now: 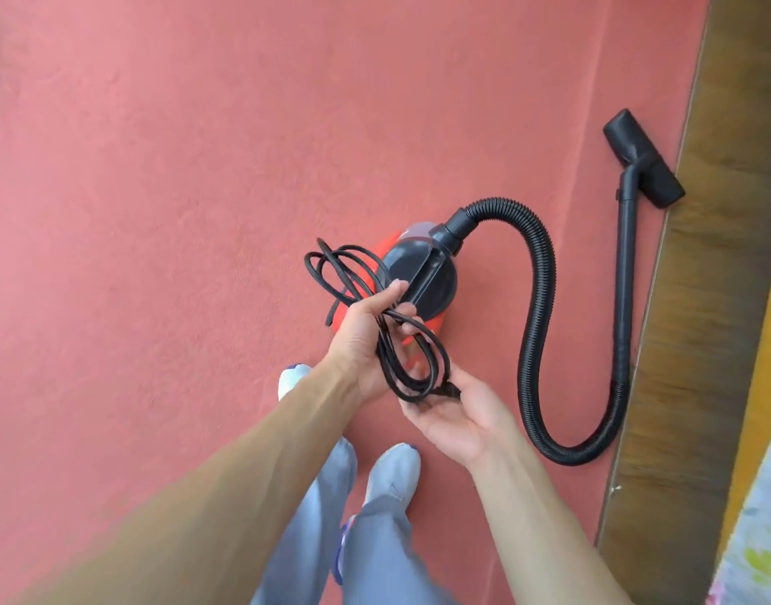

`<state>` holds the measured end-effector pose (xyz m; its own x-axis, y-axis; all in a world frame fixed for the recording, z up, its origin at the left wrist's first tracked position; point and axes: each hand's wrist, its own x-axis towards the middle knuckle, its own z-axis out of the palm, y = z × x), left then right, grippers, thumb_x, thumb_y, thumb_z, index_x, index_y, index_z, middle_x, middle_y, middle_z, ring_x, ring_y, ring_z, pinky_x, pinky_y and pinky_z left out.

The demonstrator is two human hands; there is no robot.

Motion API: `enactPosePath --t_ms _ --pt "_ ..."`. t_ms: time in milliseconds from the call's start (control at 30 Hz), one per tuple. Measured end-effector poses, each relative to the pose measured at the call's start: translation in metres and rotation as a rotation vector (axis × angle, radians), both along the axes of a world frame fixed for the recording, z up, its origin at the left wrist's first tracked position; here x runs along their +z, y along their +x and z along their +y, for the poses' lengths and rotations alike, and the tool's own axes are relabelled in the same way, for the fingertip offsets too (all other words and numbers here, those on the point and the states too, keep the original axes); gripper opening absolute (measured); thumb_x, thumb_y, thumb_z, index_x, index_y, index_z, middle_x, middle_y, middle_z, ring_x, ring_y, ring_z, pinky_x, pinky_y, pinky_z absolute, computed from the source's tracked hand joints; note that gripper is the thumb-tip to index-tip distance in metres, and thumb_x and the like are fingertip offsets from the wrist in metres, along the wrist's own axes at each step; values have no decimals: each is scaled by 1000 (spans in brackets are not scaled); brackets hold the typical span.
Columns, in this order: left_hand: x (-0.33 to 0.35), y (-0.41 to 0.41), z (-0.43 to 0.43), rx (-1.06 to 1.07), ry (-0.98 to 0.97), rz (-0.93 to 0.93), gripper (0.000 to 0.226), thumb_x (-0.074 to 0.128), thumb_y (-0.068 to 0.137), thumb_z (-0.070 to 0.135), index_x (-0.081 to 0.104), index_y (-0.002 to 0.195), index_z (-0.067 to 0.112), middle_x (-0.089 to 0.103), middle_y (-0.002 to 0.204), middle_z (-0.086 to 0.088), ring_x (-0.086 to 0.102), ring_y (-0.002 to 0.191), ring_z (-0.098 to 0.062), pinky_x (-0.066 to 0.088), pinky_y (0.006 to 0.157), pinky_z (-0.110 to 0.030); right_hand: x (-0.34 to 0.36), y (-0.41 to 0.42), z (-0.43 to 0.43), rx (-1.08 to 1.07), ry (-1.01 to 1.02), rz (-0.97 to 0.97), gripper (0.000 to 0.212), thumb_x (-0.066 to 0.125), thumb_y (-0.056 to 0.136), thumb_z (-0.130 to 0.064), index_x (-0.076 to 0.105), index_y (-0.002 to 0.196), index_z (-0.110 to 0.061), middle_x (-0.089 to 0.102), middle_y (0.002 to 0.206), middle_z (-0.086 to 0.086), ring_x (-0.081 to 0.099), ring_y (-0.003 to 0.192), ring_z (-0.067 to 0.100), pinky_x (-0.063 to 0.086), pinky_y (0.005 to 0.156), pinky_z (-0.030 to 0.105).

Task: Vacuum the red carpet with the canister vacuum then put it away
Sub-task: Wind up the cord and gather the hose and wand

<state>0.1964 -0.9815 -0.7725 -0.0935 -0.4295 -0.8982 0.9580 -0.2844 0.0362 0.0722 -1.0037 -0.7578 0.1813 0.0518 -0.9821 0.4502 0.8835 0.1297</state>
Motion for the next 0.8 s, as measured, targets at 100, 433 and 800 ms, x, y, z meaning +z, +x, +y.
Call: enactPosePath --t_ms 100,433,800 --pt "-4 33 -18 -189 61 -186 26 54 99 24 48 77 12 35 60 -3 40 57 -20 48 42 -25 -13 -3 -16 203 51 82 30 60 95 -22 54 112 3 60 119 20 58 118 33 51 88 48" --pt "-34 55 -29 -1231 23 -751 9 54 91 4 63 87 3 70 96 -19 69 93 -34 59 79 -44 -63 -41 -24 842 -261 479 10 60 91 -11 60 95 -2 61 104 18 61 89 27 58 68 38" --pt "-102 -25 -44 -1211 178 -1203 30 59 94 14 37 113 5 57 108 -20 56 109 -44 36 75 -37 -111 -66 -32 1039 -501 479 23 58 88 -19 61 110 -24 68 80 1 71 67 18 54 91 44"
